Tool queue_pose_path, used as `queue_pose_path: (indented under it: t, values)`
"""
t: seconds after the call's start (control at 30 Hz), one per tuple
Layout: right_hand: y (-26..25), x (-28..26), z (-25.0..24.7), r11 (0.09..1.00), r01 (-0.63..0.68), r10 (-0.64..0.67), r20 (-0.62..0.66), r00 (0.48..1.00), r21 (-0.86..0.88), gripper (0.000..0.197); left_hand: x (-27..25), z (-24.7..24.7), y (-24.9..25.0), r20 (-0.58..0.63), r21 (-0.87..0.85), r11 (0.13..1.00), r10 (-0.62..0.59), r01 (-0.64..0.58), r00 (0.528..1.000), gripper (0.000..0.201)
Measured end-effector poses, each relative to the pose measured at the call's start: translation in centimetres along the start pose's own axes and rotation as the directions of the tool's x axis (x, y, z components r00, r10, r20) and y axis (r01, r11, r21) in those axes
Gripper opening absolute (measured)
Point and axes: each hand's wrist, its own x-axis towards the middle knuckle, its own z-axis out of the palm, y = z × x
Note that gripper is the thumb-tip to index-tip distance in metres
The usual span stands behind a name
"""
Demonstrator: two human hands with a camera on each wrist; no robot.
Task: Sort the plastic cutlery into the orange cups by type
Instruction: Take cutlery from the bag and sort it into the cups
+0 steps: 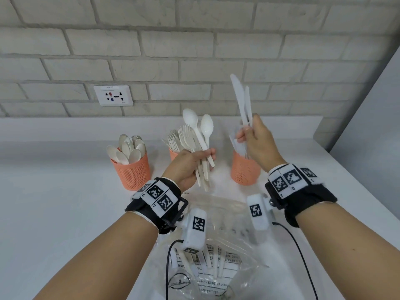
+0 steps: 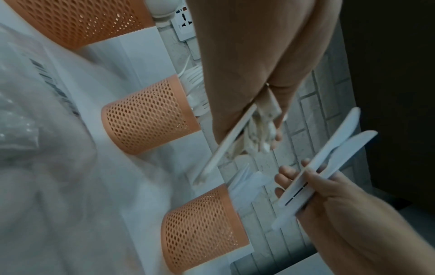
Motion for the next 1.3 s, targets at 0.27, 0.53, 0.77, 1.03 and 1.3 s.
queue_pose_path:
  t: [0.27, 0.53, 0.77, 1.03, 1.3]
  values:
    - [4.7, 1.1, 0.5, 0.978, -0.176, 0.173, -0.031, 0.984, -0.115, 0.021, -0.2, 0.1, 0.5, 0.117, 0.018, 0.999, -0.036, 0.034, 0.993, 0.019]
    - [7.6, 1.7, 1.1, 0.917, -0.168, 0.158, -0.058, 0.986, -0.361, 0.023, -0.3, -0.7, 0.4, 0.125, 0.053, 0.996, 0.067, -0.074, 0.990, 0.014]
    - [4.1, 1.7, 0.6, 0.952, -0.064, -0.014, -0.250, 0.968, -0.299, 0.047, -0.5, -0.7, 0.8, 0.147, 0.097, 0.986, 0.117, -0.132, 0.982, 0.013]
    - [-4.5, -0.8, 3.2, 0.946, 0.322, -0.300, 0.275, 0.913, -0.035, 0.011, -0.7, 0.3, 0.7, 0.083, 0.249, 0.934, 0.242, -0.255, 0.967, 0.018]
    - [-4.8, -2.4, 5.8, 0.988, 0.126, -0.096, 0.278, 0.956, -0.089, 0.026, -1.5, 0.3, 0.4, 0.087, 0.420, 0.827, 0.373, -0.373, 0.924, 0.053]
